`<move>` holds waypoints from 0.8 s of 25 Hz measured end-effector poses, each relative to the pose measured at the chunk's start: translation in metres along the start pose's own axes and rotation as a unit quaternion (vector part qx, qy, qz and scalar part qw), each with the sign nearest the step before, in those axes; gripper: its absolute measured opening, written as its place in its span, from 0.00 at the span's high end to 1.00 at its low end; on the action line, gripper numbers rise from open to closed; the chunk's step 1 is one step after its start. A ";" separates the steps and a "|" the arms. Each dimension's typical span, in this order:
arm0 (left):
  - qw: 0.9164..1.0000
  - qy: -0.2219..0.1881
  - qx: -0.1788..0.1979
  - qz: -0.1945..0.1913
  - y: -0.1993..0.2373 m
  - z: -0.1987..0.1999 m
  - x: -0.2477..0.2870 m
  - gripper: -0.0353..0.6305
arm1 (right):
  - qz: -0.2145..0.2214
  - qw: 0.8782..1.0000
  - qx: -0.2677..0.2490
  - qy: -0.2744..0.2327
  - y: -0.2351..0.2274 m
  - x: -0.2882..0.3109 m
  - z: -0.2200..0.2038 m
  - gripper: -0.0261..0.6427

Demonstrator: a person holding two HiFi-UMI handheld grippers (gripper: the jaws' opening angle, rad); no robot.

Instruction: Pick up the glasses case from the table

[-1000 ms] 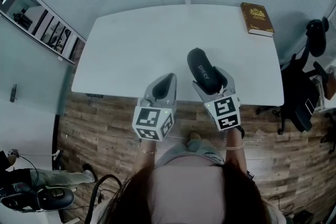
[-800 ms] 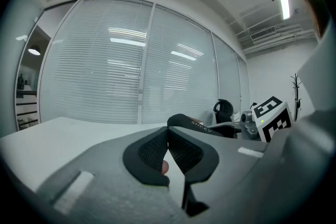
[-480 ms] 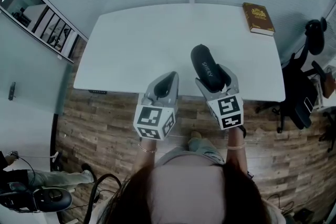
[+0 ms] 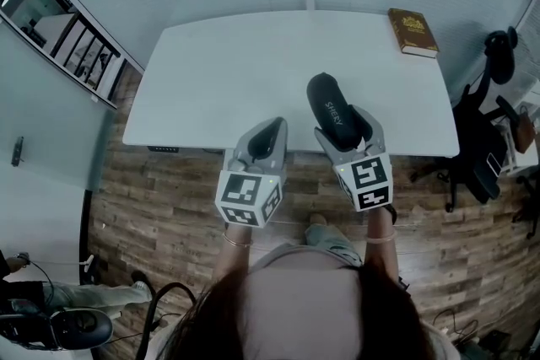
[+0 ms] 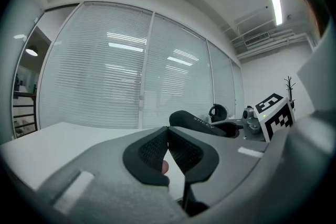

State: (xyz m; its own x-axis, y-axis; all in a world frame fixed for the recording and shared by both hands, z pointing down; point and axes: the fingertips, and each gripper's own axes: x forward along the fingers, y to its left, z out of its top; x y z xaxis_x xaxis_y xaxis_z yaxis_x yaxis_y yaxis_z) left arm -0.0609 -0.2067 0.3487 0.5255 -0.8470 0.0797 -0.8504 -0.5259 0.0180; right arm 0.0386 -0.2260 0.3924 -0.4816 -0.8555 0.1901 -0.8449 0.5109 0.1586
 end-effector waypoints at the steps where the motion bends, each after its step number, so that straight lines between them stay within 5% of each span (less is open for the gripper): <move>1: 1.000 -0.001 0.000 -0.001 0.000 0.000 -0.003 0.94 | -0.001 1.000 -0.001 0.001 0.002 -0.002 0.000 0.43; 20: 1.000 -0.010 -0.006 -0.009 0.002 -0.005 -0.062 0.94 | -0.009 1.000 -0.009 0.003 0.056 -0.031 0.008 0.43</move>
State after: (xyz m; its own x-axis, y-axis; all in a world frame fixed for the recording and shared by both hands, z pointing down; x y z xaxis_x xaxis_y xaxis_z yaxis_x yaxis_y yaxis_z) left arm -0.0951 -0.1548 0.3487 0.5413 -0.8388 0.0585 -0.8408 -0.5405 0.0303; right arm 0.0041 -0.1710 0.3875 -0.4643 -0.8646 0.1920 -0.8493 0.4961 0.1805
